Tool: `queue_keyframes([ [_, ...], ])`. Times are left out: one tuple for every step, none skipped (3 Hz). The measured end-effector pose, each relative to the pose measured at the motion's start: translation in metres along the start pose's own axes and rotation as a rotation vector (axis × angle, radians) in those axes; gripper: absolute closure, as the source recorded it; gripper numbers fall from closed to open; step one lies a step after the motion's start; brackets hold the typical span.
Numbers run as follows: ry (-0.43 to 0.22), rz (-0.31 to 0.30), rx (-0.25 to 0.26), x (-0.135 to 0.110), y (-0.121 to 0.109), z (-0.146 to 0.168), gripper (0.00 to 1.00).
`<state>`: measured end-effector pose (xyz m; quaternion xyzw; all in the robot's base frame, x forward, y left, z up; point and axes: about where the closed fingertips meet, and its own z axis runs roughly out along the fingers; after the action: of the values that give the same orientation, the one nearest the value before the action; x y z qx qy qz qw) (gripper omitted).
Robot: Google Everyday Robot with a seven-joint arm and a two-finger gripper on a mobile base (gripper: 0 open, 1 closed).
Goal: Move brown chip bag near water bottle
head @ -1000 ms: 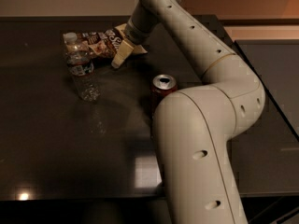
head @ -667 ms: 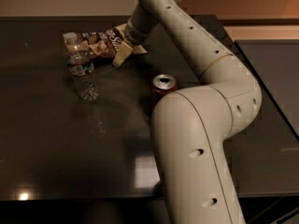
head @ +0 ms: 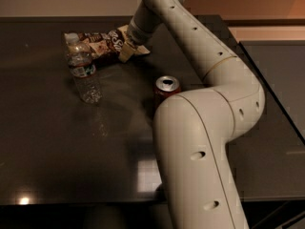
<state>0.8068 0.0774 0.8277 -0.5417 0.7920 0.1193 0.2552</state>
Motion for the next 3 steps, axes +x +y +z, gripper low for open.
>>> queue_keyframes([
  [-0.004,-0.001,-0.001,0.001,0.001,-0.004,0.88],
  [-0.014,-0.01,0.0,0.0,0.005,-0.015,1.0],
  [-0.028,-0.025,0.0,-0.001,0.015,-0.032,1.0],
])
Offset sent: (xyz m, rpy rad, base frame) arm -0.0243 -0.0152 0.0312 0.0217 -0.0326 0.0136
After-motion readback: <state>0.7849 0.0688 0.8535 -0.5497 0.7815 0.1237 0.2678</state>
